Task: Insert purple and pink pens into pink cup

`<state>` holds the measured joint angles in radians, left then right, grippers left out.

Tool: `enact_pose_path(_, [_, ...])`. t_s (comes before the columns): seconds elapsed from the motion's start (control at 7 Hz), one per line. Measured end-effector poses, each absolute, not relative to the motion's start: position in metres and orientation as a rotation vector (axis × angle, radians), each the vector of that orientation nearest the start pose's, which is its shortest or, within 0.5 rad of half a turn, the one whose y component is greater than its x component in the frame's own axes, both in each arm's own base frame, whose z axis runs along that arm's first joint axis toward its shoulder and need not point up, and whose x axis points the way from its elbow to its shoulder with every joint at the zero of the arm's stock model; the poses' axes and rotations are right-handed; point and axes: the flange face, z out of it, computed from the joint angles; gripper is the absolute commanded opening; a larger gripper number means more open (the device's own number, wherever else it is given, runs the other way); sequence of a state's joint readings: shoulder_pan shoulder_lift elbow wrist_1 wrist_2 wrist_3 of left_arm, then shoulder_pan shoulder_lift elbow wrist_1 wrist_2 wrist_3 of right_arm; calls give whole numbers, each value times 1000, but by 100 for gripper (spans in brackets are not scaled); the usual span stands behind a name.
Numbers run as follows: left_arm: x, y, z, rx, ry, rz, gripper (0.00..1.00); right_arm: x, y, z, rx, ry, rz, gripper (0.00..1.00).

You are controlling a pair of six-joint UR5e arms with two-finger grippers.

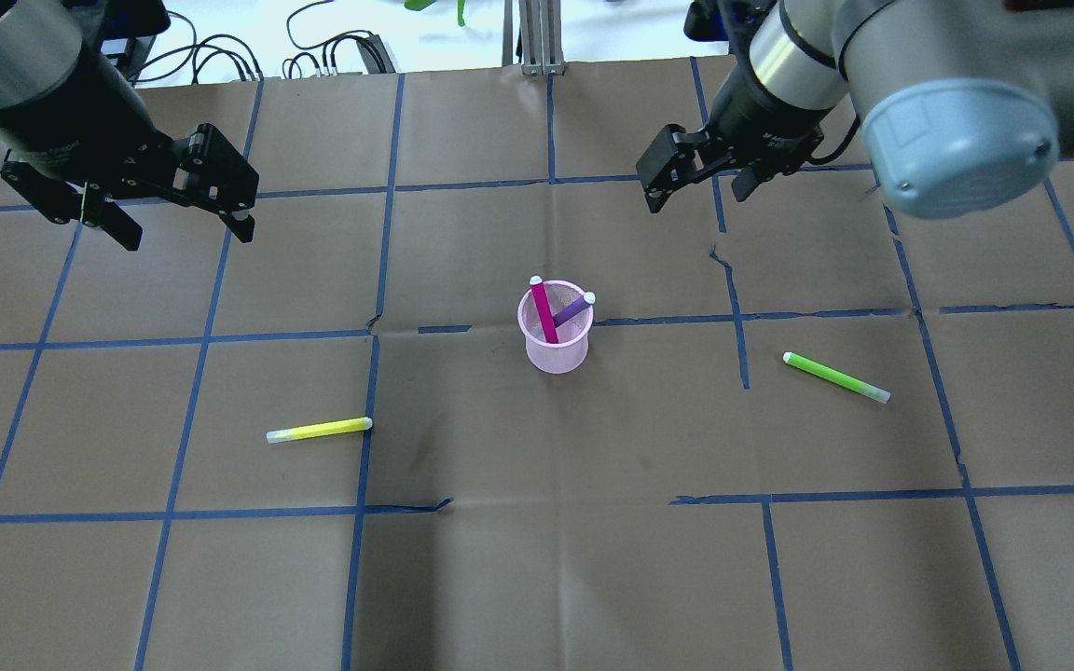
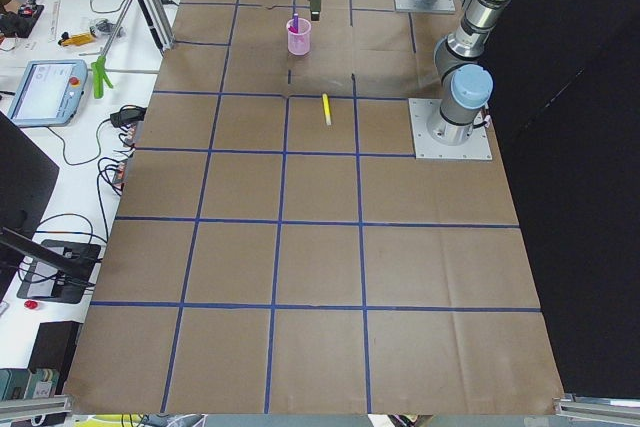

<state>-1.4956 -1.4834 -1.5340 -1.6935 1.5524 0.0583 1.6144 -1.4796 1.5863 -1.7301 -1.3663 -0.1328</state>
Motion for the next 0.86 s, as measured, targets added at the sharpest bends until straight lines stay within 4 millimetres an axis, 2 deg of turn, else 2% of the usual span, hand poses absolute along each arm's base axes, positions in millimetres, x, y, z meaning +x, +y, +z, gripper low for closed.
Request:
enact_pose_path(0.43, [-101, -461, 535, -25, 3160, -4, 98, 151, -510, 490, 41, 3070, 231, 98])
enact_pose_path(0.57, [-101, -461, 535, -24, 3160, -4, 98, 142, -505, 497, 101, 3080, 276, 96])
enact_pose_path(0.86, [-102, -460, 535, -24, 3160, -5, 98, 117, -498, 512, 184, 3069, 261, 98])
